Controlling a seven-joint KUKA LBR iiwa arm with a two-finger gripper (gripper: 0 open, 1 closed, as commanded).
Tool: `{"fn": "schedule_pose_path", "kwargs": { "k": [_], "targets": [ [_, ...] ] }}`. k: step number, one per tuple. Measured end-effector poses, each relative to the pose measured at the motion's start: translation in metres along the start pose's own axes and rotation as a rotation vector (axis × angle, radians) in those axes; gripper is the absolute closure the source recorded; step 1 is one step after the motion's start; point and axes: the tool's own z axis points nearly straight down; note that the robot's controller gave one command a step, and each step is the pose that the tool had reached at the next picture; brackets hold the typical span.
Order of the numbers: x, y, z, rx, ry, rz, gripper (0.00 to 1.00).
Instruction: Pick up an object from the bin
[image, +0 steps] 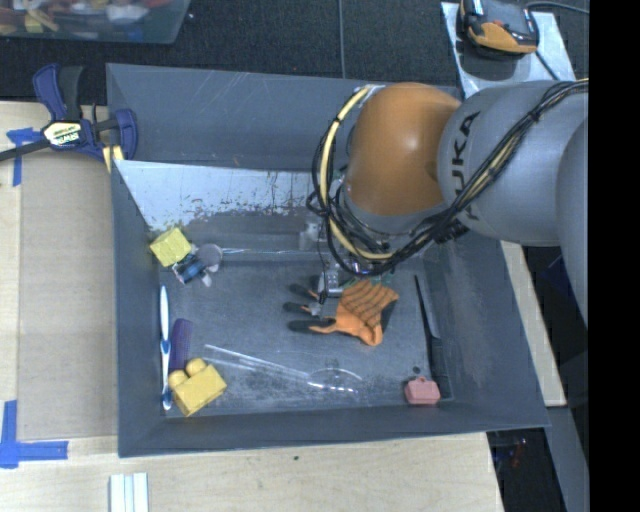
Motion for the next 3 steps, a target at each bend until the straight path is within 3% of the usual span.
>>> {"fn": "schedule_pose_path", "kwargs": {
  "k": [1,2,3],
  "targets": [
    [-0.002,-0.001,-0.005,-0.001,-0.008,0.001,0.0],
    [0.007,-0.071,0.085,0.0,-0.007,0.012,0.0],
    [0.019,-0.079,0.081,-0.003,-0.026,-0.1,0.0]
  ]
}}
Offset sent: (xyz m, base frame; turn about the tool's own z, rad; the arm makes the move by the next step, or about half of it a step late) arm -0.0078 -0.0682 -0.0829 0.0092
